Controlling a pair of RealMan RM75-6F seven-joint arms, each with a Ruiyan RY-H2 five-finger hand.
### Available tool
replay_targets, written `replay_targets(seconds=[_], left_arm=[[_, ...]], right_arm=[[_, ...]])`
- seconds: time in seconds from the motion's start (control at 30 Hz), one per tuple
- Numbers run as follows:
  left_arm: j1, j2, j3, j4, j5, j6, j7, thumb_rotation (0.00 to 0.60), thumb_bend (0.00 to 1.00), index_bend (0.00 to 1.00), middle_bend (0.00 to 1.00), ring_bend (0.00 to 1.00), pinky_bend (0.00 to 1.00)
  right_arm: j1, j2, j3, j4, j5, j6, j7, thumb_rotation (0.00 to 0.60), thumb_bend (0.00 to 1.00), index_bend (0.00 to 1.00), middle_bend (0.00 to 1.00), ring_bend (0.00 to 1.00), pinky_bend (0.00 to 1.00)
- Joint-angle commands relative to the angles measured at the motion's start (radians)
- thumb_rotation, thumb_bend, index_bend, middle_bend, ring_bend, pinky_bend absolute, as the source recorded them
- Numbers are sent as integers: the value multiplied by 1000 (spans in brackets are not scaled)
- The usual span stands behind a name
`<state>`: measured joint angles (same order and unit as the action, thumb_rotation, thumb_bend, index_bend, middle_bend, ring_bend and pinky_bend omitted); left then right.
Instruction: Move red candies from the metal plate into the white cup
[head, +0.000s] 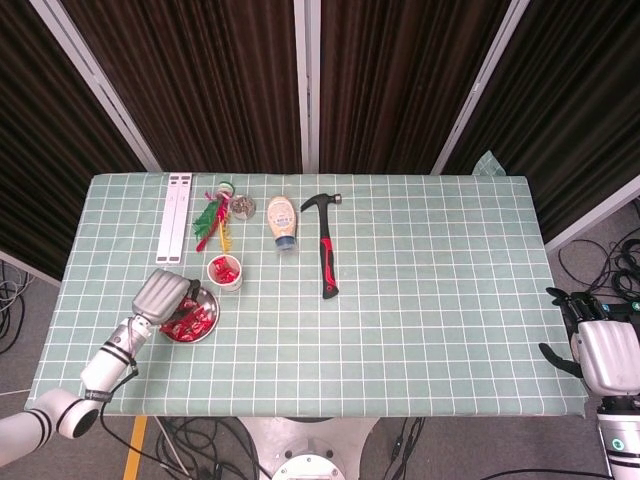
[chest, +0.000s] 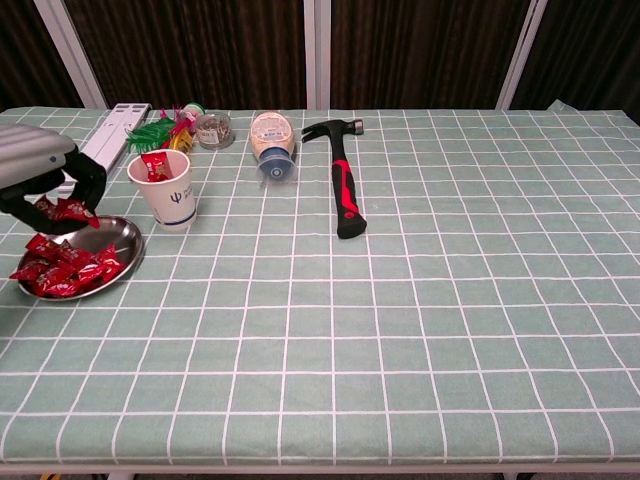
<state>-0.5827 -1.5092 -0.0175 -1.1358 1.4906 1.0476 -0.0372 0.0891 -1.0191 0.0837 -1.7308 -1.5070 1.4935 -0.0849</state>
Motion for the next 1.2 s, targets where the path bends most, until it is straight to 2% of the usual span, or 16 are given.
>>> replay_targets(seconds=[0.03,0.27,0.47,0.83,1.2], left_arm=[[-12,53,-27,-75,11,29,3,600,432,717,774,950,1000],[-83,87,-94,-149,1,-3,15,600,433,718,772,950,1000],[-152,52,-127,-131,-29,-85,-12,600,434,716,767,949,1000],[-209,-47,-133,-5,-87,-171,-5,600,434,708,753,948,1000],[-219,-59,-137,26,-148,-207,46,600,431,675,713,945,1000]], right_arm=[[-2,0,-1,5,-2,3,7,600,89,196,337,223,513],[-3,-1,-1,15,-1,4,21,600,88,196,338,223,513],[-5,-2,0,23,5,2,28,600,89,196,338,223,514],[-5,-2,2,31,17,-3,32,600,88,196,341,222,514],[-4,-3,2,30,18,-6,30,600,89,196,341,223,515]])
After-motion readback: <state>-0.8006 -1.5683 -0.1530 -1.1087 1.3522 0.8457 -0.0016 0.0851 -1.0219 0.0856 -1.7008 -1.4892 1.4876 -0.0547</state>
